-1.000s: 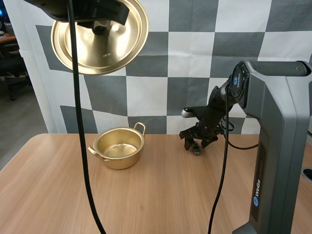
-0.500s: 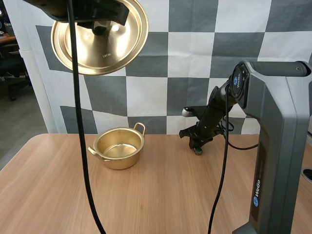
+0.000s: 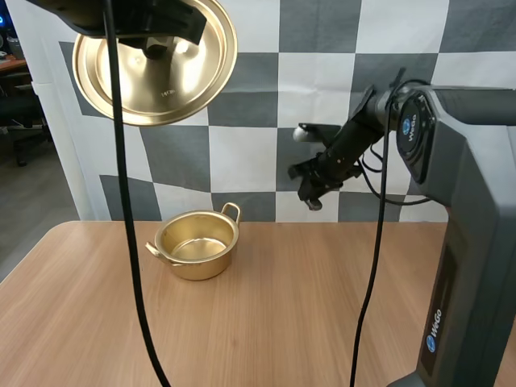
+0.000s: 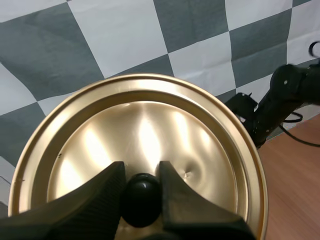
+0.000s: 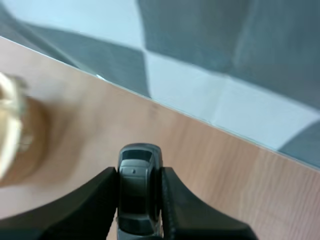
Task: Open the pot, put the car inside, and close it
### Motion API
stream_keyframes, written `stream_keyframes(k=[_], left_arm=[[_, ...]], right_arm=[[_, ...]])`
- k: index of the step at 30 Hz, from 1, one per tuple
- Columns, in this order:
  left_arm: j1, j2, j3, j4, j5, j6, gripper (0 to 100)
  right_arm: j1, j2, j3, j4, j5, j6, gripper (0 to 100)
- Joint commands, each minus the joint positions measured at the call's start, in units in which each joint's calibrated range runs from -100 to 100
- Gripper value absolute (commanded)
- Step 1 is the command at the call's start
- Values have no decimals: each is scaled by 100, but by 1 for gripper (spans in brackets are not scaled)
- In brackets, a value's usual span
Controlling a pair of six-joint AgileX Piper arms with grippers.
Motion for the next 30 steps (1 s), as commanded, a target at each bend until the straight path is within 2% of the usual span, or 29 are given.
stream_keyframes(k=[1, 6, 11, 16, 23, 27, 30], left_arm=[[0, -129, 7, 32, 0, -18, 0], [0, -544, 7, 148, 0, -18, 0], [0, -870, 7, 310, 0, -18, 0], [0, -918, 7, 624, 0, -31, 0], [0, -918, 7, 826, 0, -52, 0], [0, -918, 7, 826, 0, -52, 0], [0, -930, 7, 827, 0, -52, 0]], right_arm=[[0, -263, -398, 169, 891, -96, 0], [10, -506, -851, 634, 891, -318, 0], [178, -636, -851, 609, 891, -318, 0], [723, -636, -851, 211, 891, -318, 0], [1476, -573, -851, 195, 891, -318, 0], [1719, -366, -851, 252, 891, -318, 0], [1763, -184, -851, 406, 891, -307, 0]])
